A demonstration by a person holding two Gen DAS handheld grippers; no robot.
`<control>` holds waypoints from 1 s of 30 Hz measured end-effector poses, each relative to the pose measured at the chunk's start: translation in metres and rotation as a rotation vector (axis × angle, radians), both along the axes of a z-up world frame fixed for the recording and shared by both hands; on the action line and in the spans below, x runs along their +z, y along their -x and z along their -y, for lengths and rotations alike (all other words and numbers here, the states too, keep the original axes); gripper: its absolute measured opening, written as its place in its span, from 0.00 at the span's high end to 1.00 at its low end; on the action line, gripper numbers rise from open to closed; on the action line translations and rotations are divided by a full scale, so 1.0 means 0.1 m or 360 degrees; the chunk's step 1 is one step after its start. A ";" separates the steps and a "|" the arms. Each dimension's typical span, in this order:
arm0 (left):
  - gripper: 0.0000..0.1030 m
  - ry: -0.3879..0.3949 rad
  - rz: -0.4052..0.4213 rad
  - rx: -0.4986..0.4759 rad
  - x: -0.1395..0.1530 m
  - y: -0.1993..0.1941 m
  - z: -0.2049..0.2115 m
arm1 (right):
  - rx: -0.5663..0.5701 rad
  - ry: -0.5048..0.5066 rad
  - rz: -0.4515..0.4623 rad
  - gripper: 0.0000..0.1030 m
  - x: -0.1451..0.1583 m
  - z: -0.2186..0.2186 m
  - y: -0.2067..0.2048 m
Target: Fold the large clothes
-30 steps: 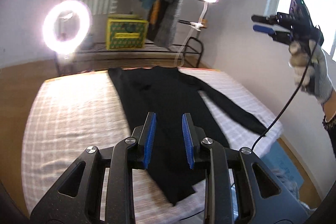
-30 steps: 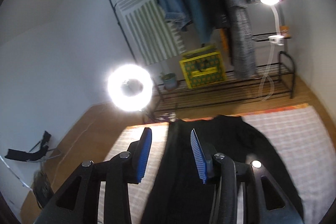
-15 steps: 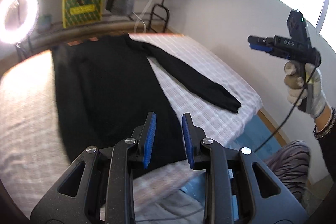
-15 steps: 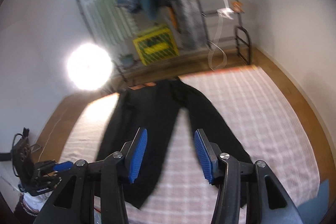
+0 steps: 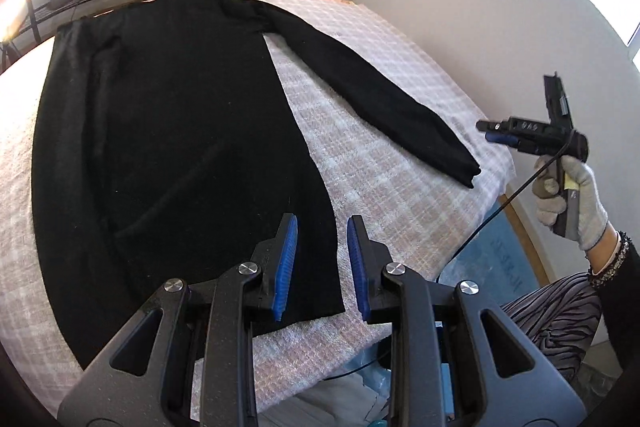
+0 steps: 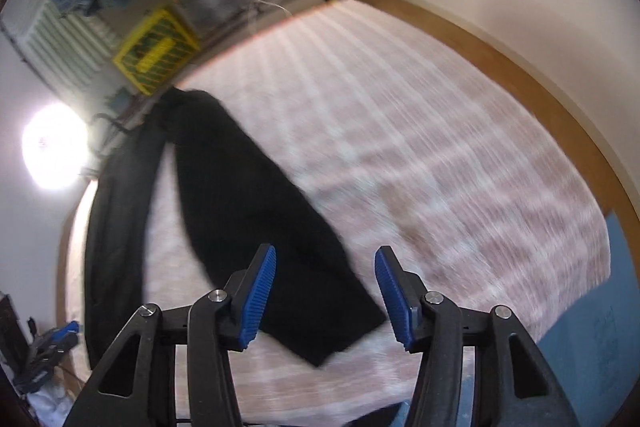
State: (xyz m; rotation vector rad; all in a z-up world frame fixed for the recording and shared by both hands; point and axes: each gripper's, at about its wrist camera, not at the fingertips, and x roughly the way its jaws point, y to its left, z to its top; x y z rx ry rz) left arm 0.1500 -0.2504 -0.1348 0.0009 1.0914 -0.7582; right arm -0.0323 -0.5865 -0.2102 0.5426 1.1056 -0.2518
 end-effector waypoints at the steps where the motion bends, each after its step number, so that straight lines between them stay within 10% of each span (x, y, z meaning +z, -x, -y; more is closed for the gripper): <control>1: 0.76 0.0001 0.0009 0.0000 0.00 0.00 -0.01 | -0.0008 0.0004 -0.0020 0.47 -0.04 -0.01 0.01; 9: 0.76 0.0049 -0.0070 0.0110 -0.16 -0.06 -0.30 | 0.0077 0.0092 -0.0228 0.51 -0.45 -0.13 -0.05; 13: 0.76 0.0044 -0.0046 0.0121 -0.15 -0.06 -0.38 | 0.0110 0.0087 -0.0210 0.96 -0.40 -0.22 -0.13; 20: 0.76 0.0131 -0.0062 0.0190 -0.09 -0.15 -0.53 | 0.0186 0.0003 0.0045 0.97 0.09 -0.68 -0.17; 30: 0.76 0.0214 -0.0160 0.0322 -0.15 -0.30 -0.77 | 0.0817 -0.0175 0.0367 0.97 0.65 -2.27 -0.30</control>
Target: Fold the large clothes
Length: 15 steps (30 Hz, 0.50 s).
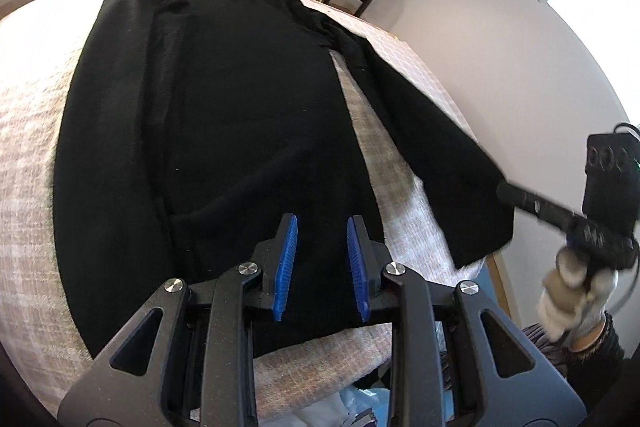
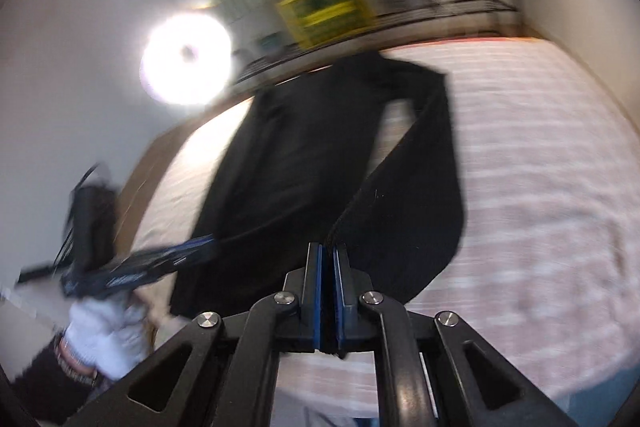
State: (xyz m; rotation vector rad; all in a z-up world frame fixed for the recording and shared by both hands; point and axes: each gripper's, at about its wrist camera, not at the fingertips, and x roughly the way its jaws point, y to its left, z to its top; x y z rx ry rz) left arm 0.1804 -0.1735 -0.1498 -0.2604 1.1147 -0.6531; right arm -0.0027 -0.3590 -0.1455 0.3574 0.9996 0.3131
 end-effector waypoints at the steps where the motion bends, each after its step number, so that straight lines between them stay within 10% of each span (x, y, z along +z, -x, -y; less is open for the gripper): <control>1: 0.77 0.0005 -0.0008 0.0012 -0.01 -0.01 -0.03 | 0.0057 0.0005 0.0003 0.97 0.00 -0.12 -0.01; 12: 0.76 0.0108 -0.0145 0.0023 -0.14 0.01 -0.12 | 0.0534 0.0056 -0.0218 0.90 -0.54 -1.02 -0.23; 15: 0.76 0.0130 -0.0178 -0.0016 -0.18 -0.01 -0.08 | 0.0616 0.0026 -0.0219 0.58 -0.48 -1.02 -0.20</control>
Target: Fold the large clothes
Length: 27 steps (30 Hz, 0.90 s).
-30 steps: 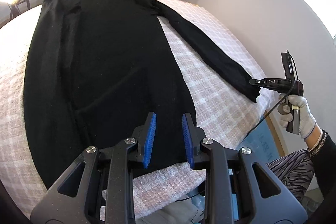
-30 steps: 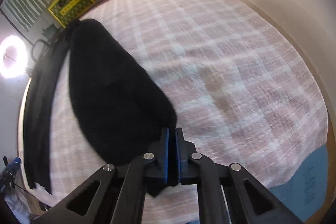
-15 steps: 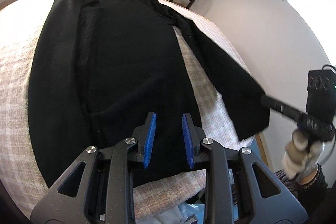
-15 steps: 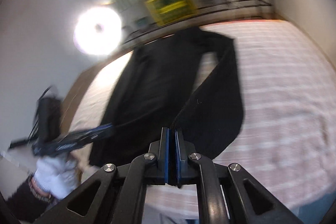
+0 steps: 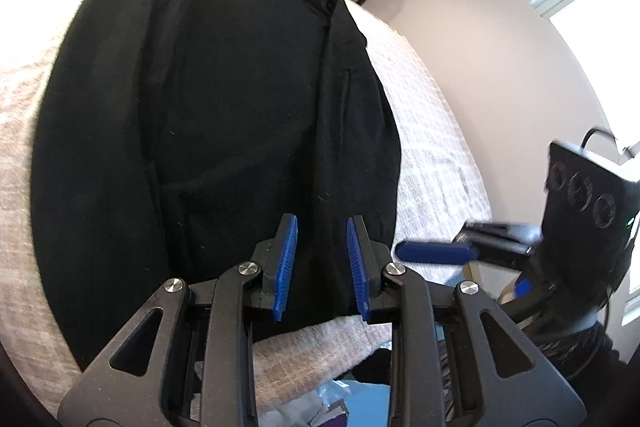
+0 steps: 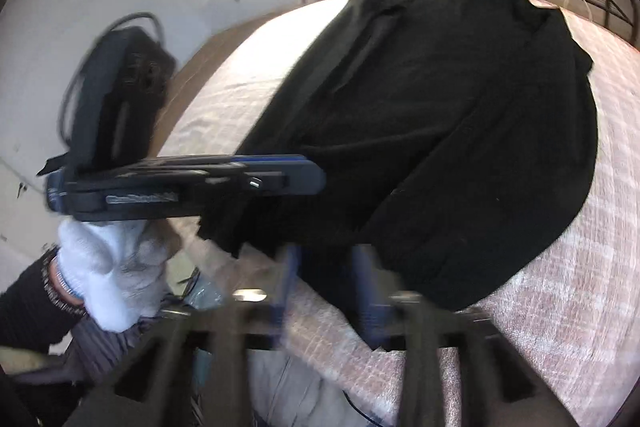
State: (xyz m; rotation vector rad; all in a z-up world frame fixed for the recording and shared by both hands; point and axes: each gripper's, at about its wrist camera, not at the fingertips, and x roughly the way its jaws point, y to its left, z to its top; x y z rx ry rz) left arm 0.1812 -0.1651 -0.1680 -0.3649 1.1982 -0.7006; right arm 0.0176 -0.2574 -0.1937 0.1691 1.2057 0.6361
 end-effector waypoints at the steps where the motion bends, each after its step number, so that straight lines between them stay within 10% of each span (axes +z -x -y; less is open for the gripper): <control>1: 0.72 -0.0020 -0.0003 -0.0018 -0.02 0.00 0.03 | 0.0012 0.0004 0.0016 0.58 0.04 0.01 0.01; 13: 0.66 -0.0145 -0.0101 -0.0136 -0.37 0.04 0.45 | -0.0371 0.0151 0.0155 0.58 0.21 0.99 -0.93; 17: 0.90 -0.0161 -0.0067 -0.0148 -0.40 0.06 0.51 | -0.0499 0.0203 0.0143 0.56 0.11 1.25 -1.52; 27: 0.94 -0.0064 -0.0034 -0.0156 -0.27 0.10 0.49 | -0.0791 0.0426 0.0046 0.51 -0.40 1.54 -2.90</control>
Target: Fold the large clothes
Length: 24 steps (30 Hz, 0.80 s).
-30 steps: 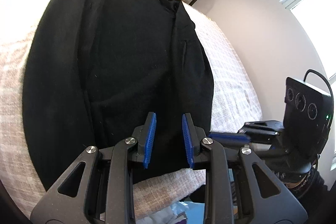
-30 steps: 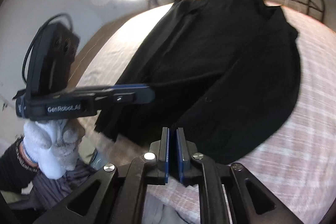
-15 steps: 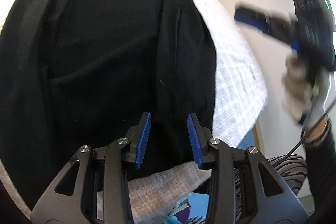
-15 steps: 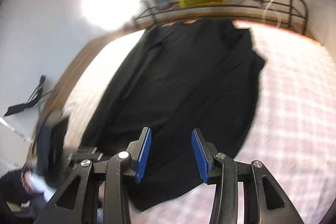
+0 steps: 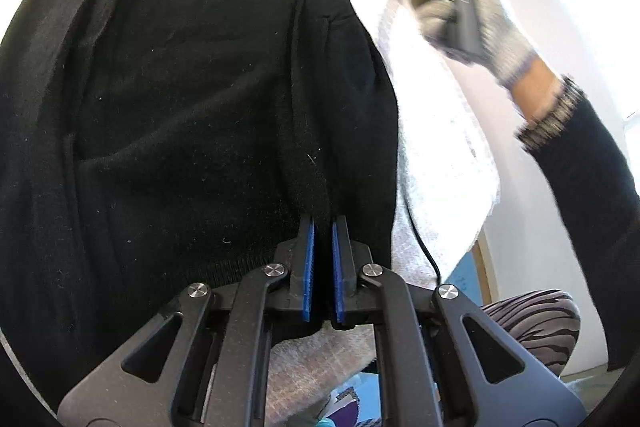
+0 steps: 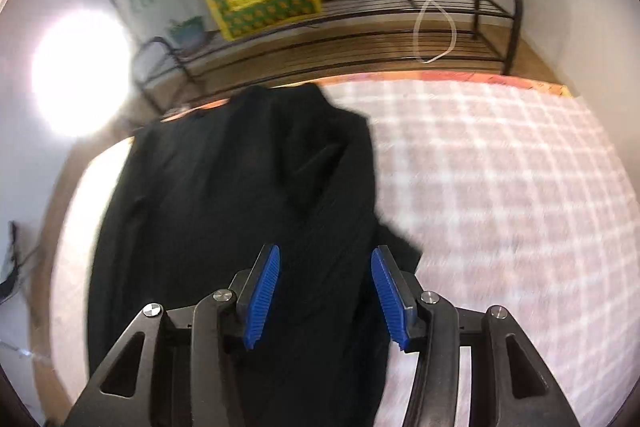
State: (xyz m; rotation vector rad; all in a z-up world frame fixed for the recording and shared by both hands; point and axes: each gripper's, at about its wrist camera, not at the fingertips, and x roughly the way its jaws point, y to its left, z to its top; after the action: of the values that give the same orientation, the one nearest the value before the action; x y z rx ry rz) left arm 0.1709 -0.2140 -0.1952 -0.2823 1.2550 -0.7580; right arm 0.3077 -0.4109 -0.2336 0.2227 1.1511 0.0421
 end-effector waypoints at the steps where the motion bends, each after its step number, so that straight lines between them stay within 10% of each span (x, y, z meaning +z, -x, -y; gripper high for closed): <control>1: 0.94 0.0001 0.0011 -0.0007 0.02 0.01 0.00 | -0.0024 0.0012 -0.0002 0.51 -0.03 0.03 -0.06; 8: 0.95 0.0020 0.0010 -0.0025 0.05 0.01 -0.03 | -0.0126 -0.0019 -0.0023 0.53 -0.26 0.13 -0.55; 12: 0.95 0.0029 0.0013 -0.0032 0.05 0.01 -0.06 | -0.0108 0.0075 -0.0052 0.95 -0.37 0.09 -0.67; 24: 1.00 0.0069 0.0046 -0.0078 0.15 0.19 -0.16 | 0.0059 0.0096 0.0183 0.99 0.19 -0.27 -0.61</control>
State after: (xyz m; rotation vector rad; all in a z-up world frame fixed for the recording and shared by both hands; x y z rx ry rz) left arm 0.1517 -0.1984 -0.1799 -0.2758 1.2231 -0.8296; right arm 0.3691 -0.3841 -0.2142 0.1434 1.0405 0.0520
